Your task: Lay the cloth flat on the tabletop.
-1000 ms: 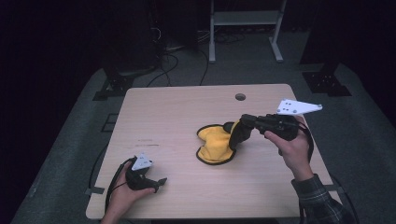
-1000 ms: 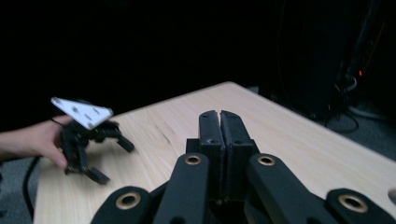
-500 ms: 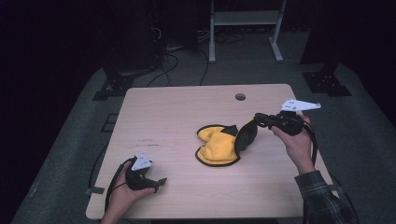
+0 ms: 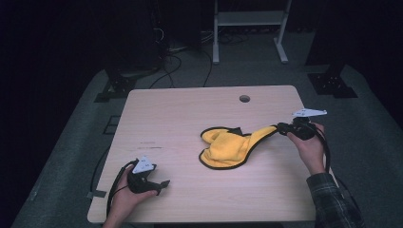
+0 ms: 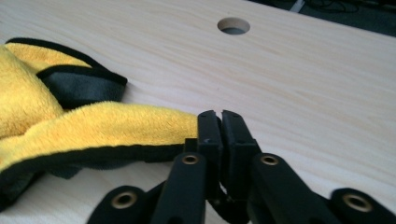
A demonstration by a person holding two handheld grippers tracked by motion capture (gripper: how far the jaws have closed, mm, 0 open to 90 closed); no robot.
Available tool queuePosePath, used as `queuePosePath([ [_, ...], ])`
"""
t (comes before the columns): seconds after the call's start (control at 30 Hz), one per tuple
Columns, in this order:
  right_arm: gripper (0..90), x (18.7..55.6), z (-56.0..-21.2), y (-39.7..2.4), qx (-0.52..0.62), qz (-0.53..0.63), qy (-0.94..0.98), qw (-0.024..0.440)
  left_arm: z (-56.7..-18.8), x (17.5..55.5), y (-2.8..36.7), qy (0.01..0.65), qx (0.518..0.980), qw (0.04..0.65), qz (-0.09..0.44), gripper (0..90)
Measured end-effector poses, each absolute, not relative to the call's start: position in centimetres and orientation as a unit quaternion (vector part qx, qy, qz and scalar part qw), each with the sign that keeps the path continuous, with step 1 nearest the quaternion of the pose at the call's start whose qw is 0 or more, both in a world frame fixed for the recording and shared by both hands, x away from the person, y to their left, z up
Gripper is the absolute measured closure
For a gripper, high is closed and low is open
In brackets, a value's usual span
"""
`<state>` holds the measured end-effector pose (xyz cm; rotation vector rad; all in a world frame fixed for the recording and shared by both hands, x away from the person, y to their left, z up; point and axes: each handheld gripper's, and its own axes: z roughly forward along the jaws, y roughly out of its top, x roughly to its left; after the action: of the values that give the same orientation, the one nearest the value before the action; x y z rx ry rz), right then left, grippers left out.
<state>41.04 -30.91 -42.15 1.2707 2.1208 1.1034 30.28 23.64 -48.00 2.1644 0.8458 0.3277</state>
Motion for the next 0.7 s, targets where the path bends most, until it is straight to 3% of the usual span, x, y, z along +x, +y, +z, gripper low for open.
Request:
queuePosePath([
  [0.17, 64.3, 40.3, -41.4, -30.2, 0.439, 0.411, 0.769, 0.217, -47.2, 30.5, 22.9, 0.32, 0.848, 0.401, 0.132, 24.0],
  [0.33, 54.7, 39.3, -40.4, -29.5, 0.425, 0.427, 0.765, 0.227, -45.9, 31.5, 21.4, 0.308, 0.843, 0.417, 0.143, 33.4],
  [0.7, 51.1, 37.7, -41.2, -27.4, 0.392, 0.435, 0.784, 0.205, -45.5, 35.5, 16.0, 0.276, 0.854, 0.42, 0.135, 41.4],
])
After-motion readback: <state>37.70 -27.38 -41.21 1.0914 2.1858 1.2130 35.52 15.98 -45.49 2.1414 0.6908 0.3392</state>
